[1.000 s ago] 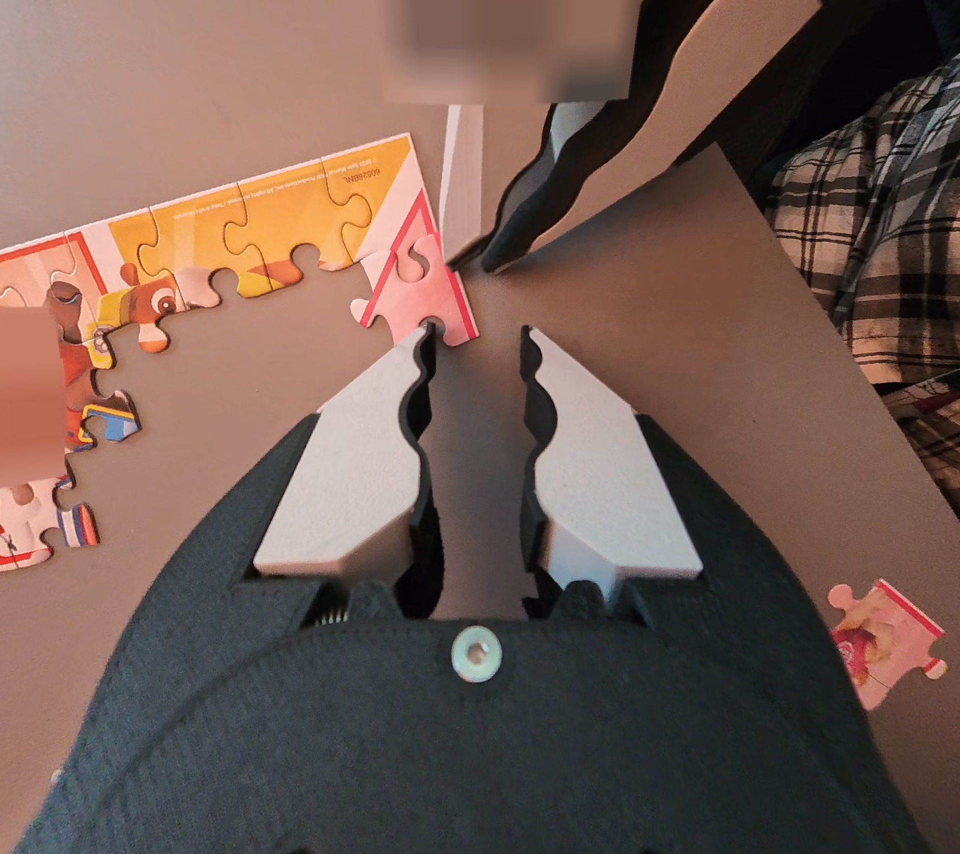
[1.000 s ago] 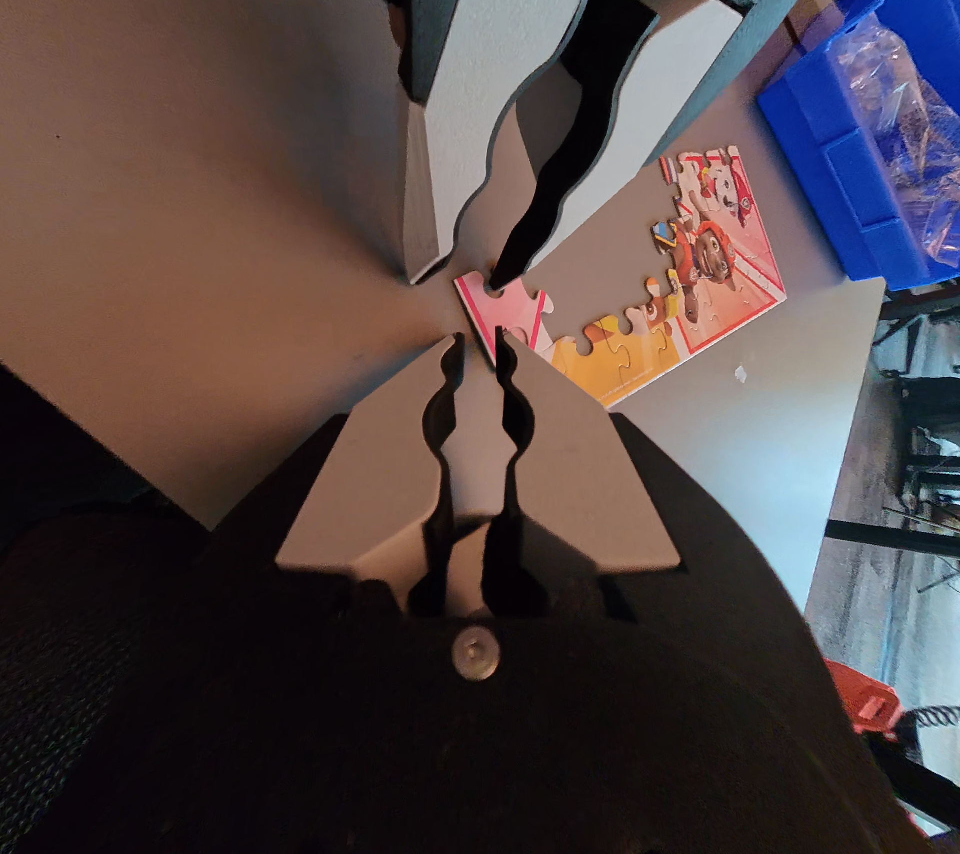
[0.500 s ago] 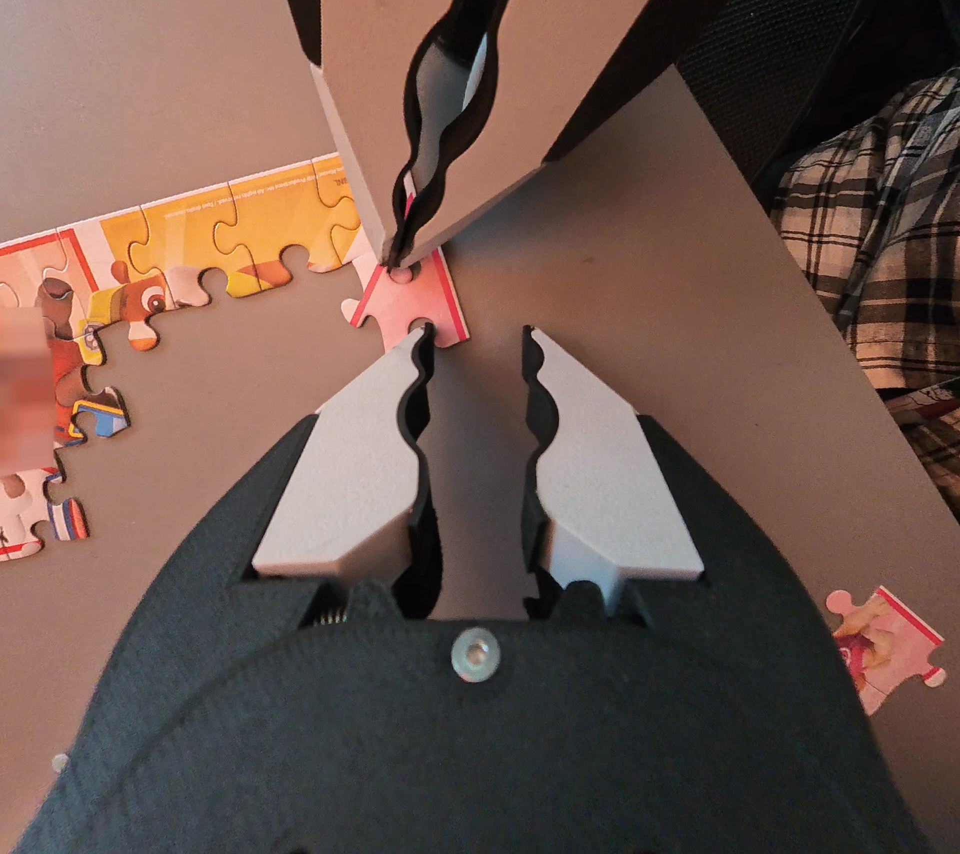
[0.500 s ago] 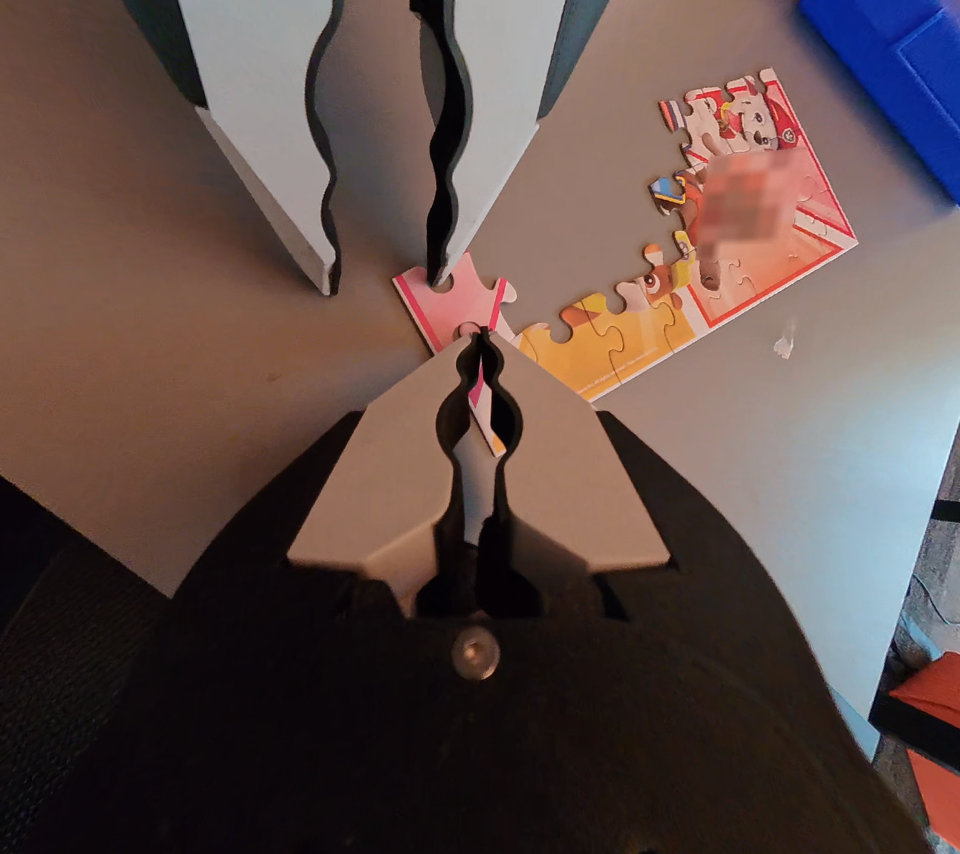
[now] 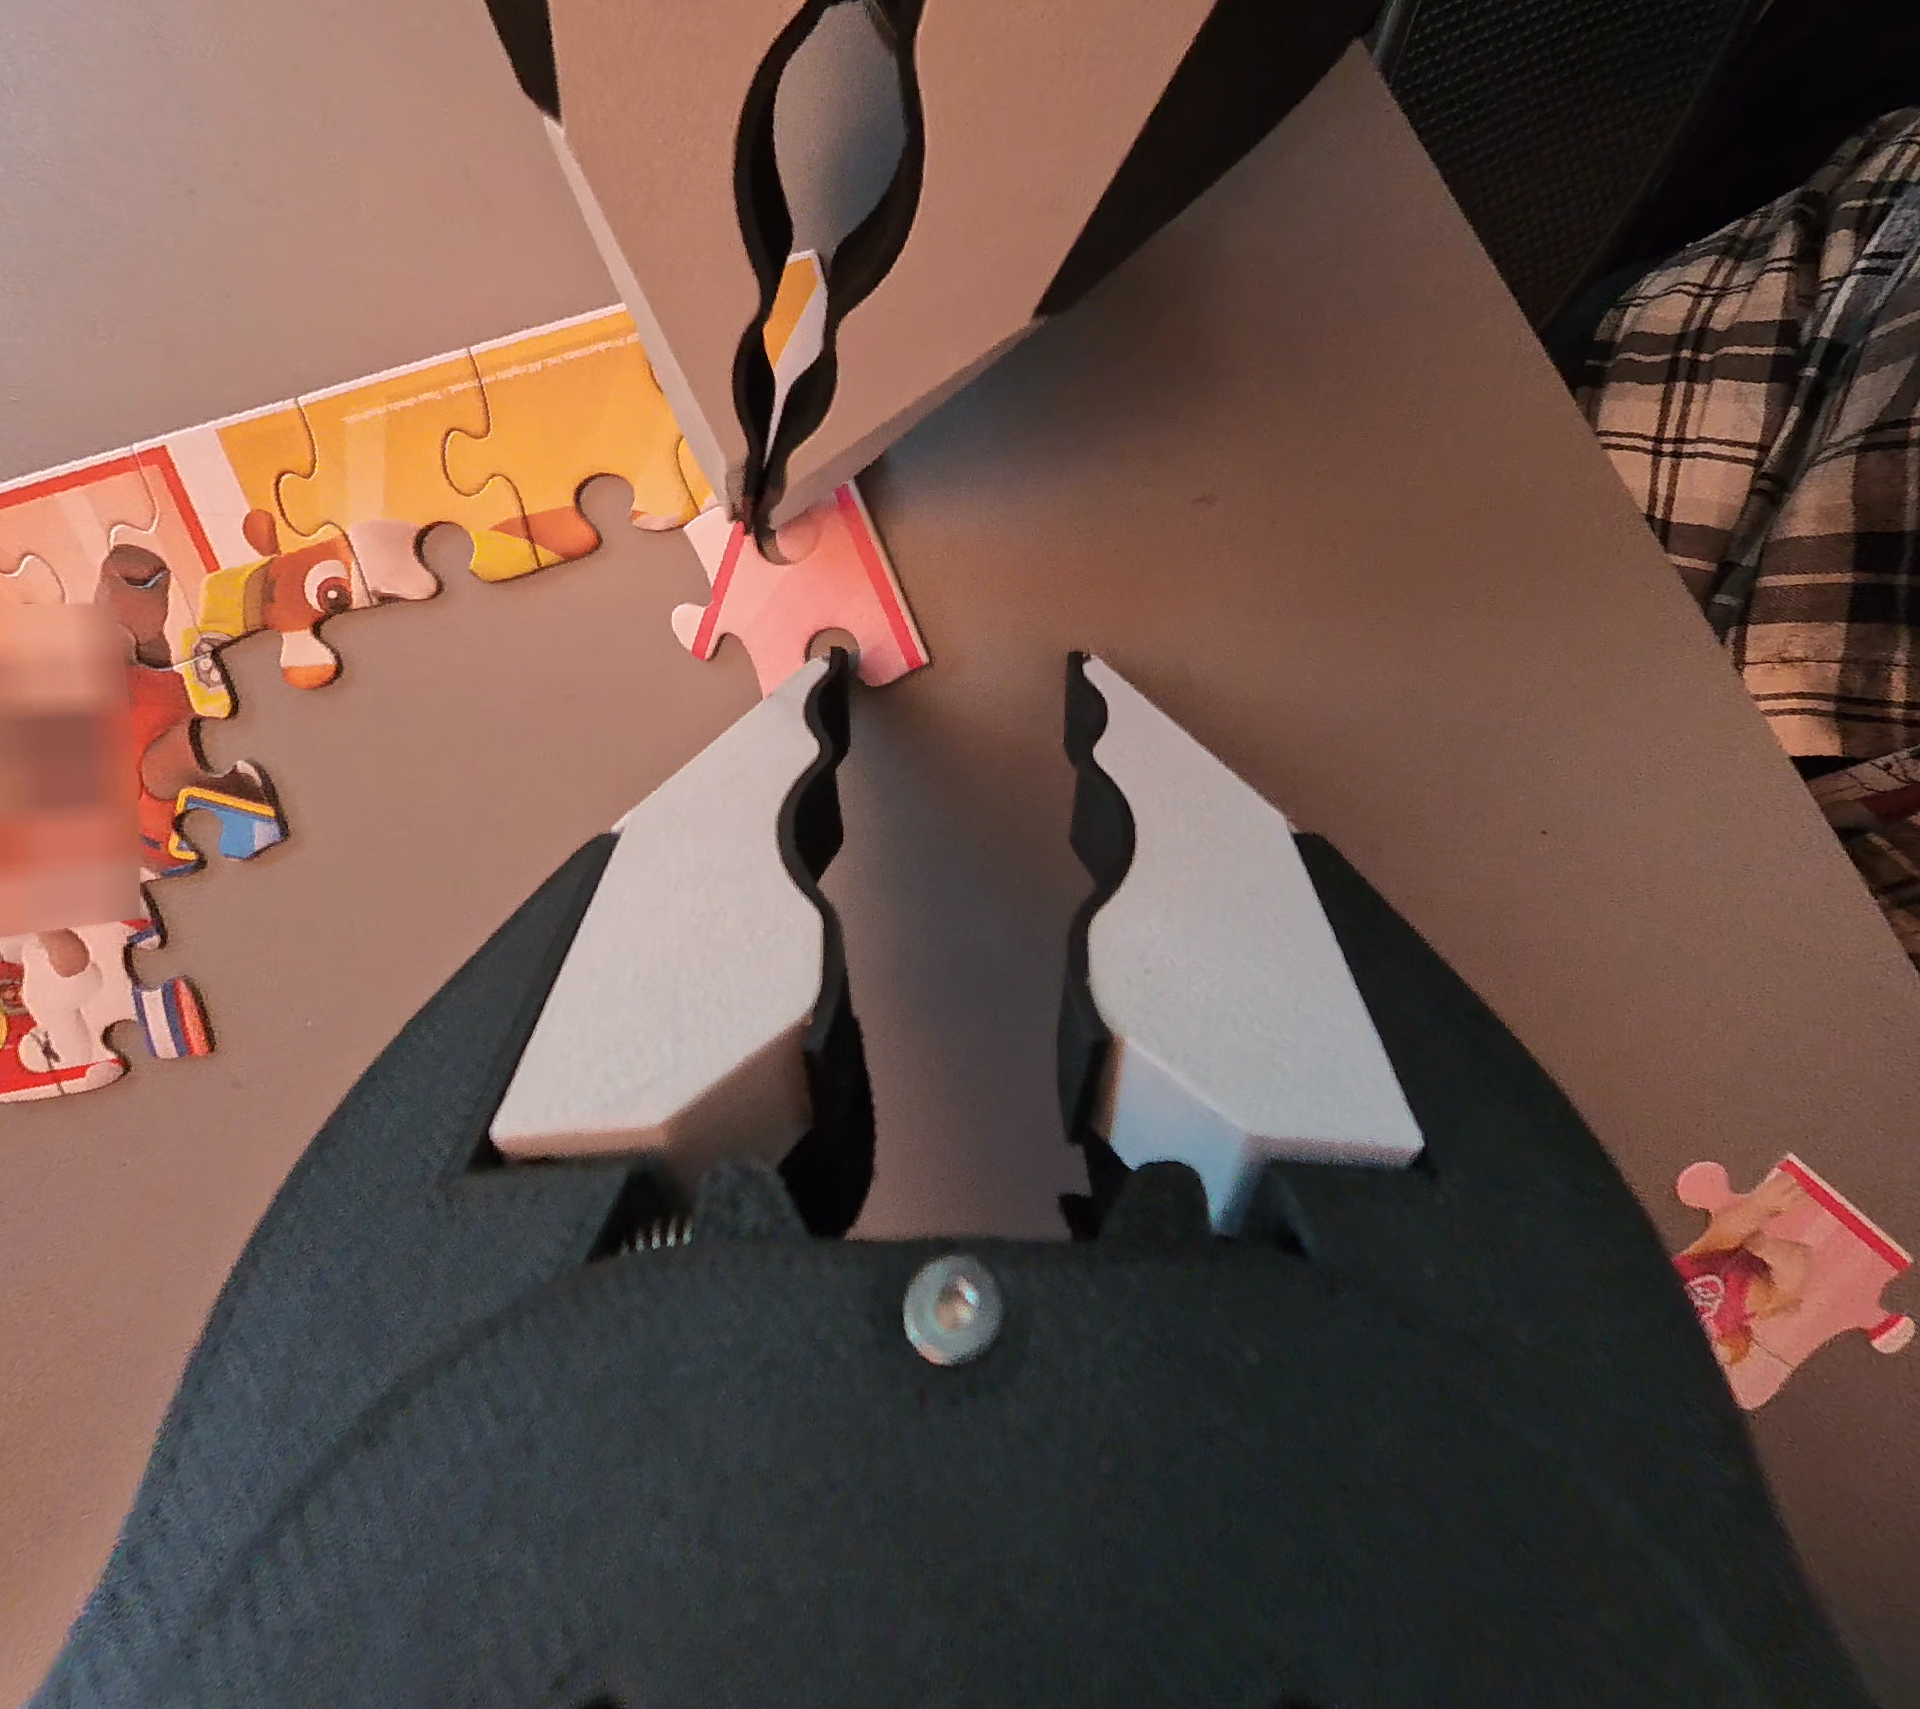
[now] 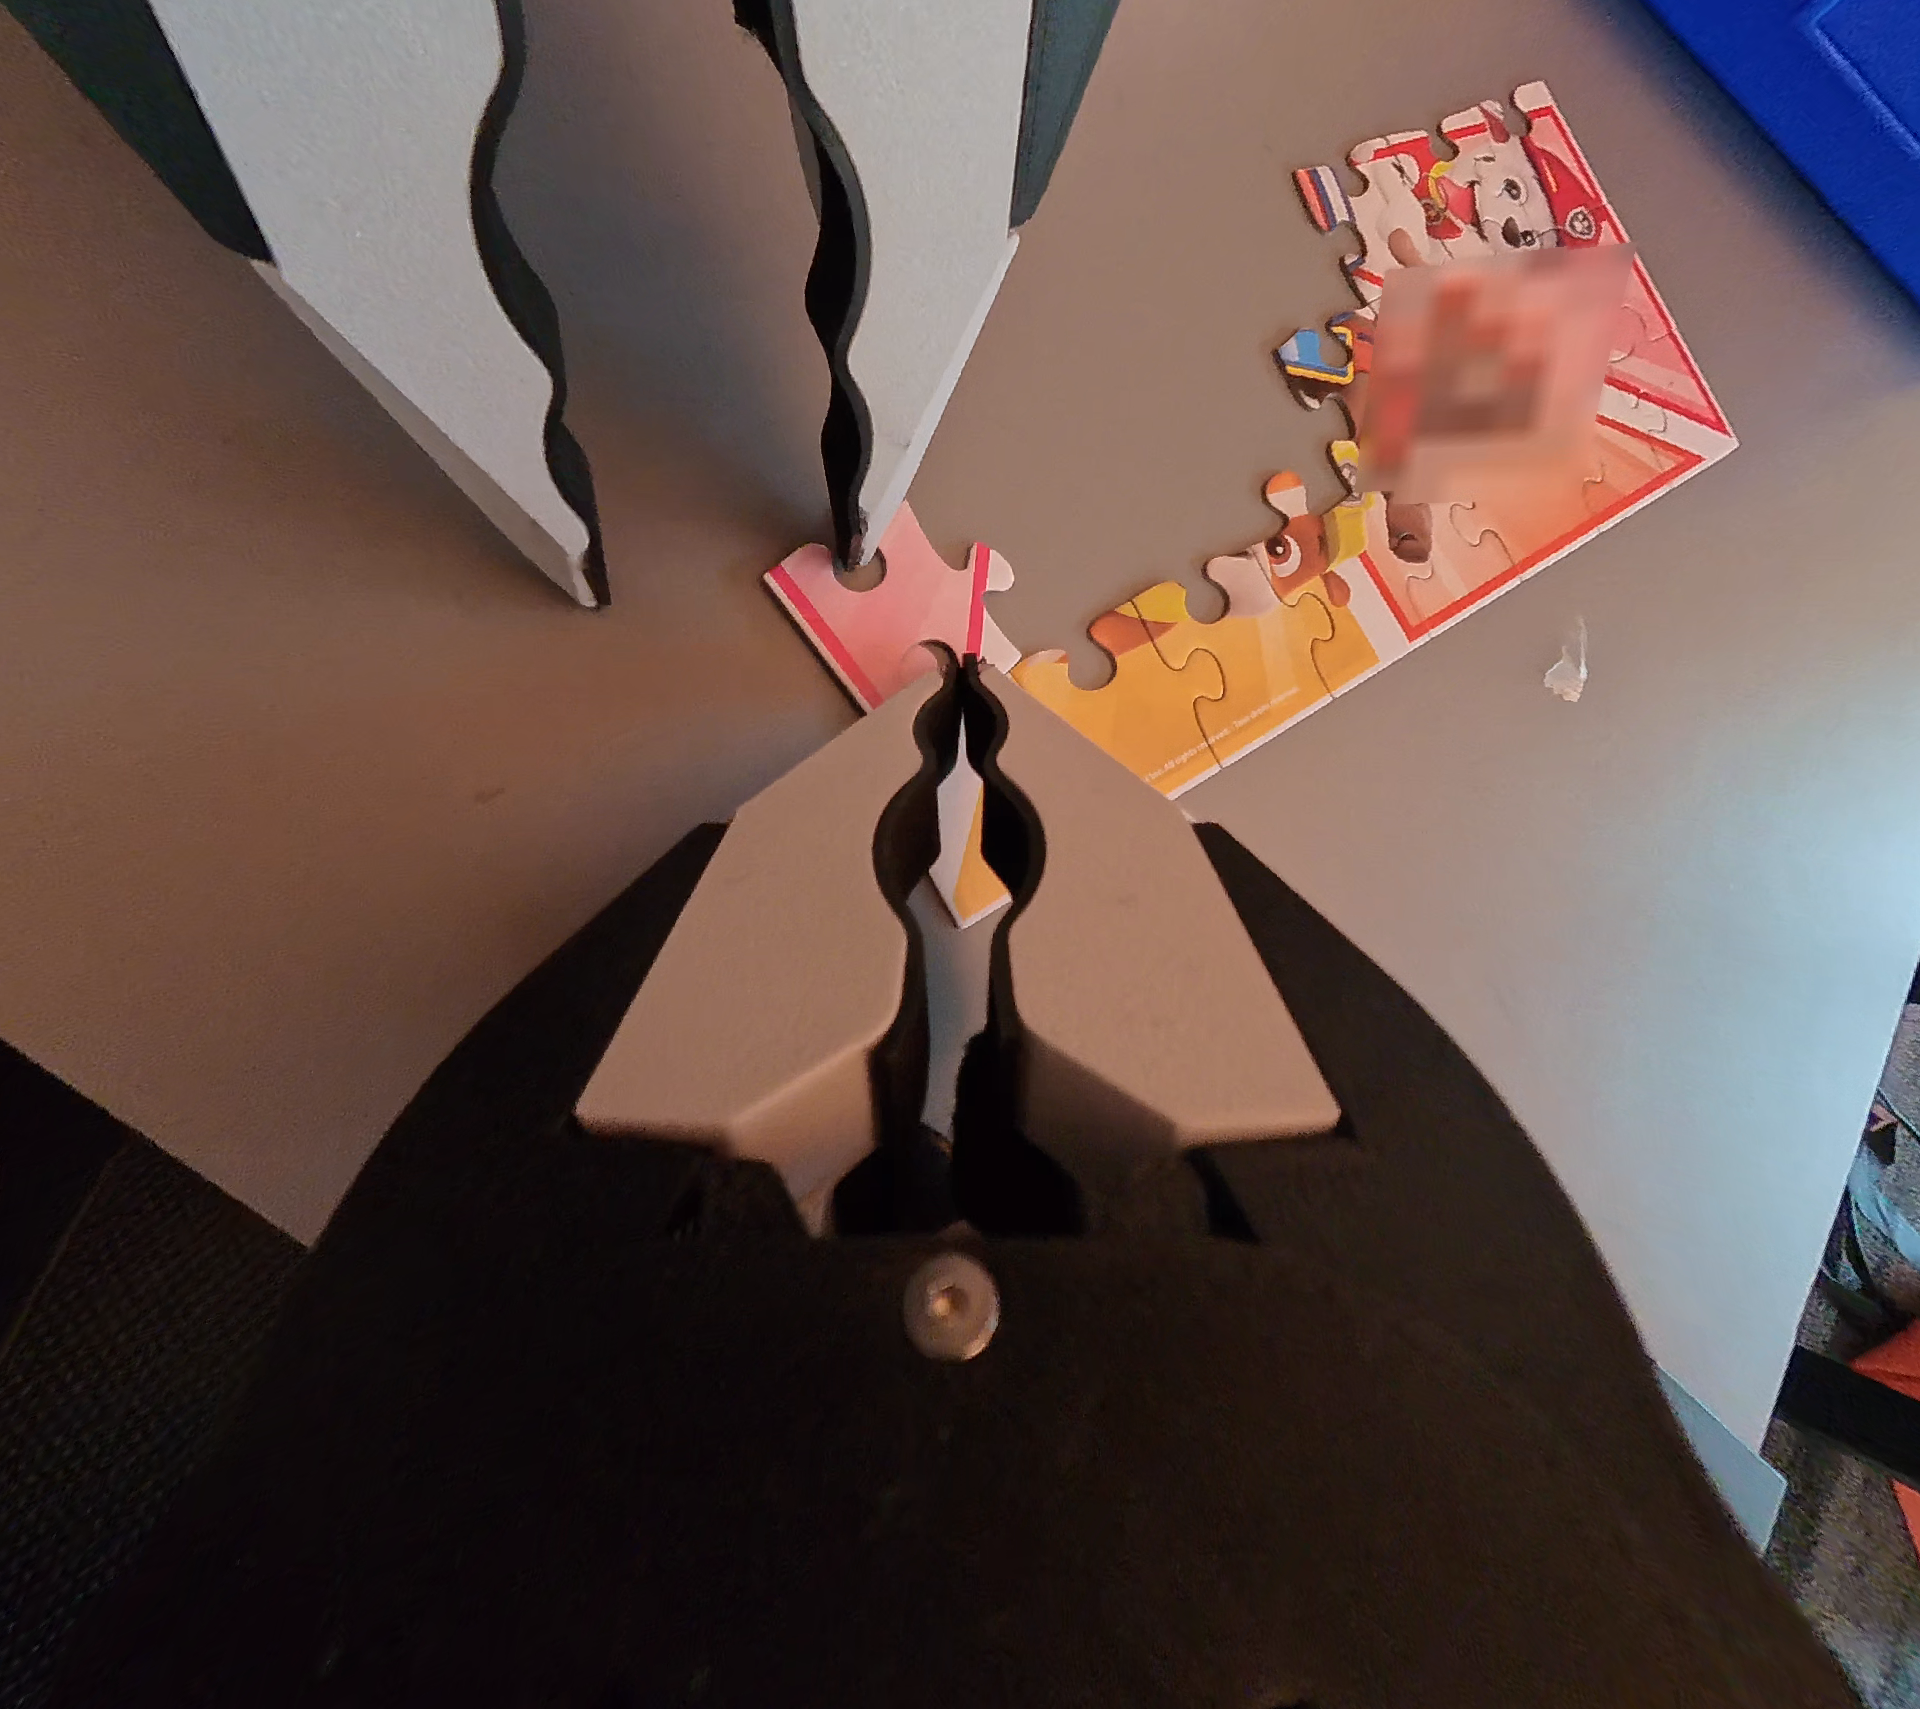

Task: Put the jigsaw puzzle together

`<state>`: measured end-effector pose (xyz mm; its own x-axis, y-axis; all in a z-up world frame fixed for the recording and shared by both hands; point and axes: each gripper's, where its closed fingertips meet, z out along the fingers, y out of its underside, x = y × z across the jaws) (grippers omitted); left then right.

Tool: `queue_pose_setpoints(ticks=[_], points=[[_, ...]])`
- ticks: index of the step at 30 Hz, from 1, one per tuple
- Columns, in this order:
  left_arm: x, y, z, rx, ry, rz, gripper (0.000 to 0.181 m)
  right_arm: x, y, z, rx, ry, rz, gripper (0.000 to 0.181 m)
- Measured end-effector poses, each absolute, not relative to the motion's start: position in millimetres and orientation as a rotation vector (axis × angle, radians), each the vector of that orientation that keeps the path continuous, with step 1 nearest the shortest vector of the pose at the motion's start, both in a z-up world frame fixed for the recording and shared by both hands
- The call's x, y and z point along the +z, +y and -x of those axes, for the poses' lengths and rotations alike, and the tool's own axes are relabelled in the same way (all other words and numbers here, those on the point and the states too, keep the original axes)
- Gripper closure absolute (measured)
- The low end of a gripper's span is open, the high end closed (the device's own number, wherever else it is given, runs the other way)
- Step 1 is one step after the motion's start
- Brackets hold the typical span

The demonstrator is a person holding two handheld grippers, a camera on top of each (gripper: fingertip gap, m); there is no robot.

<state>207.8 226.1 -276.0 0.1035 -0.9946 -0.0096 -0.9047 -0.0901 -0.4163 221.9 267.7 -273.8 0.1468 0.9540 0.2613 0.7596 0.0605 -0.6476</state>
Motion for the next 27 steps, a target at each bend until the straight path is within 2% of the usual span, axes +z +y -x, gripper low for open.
queue_pose_setpoints(ticks=[27], points=[[-275.0, 219.9, -212.4, -0.402, 1.889, 2.065, 0.138, -268.8, 270.2, -234.0, 0.349, -1.601, 1.802, 0.181]])
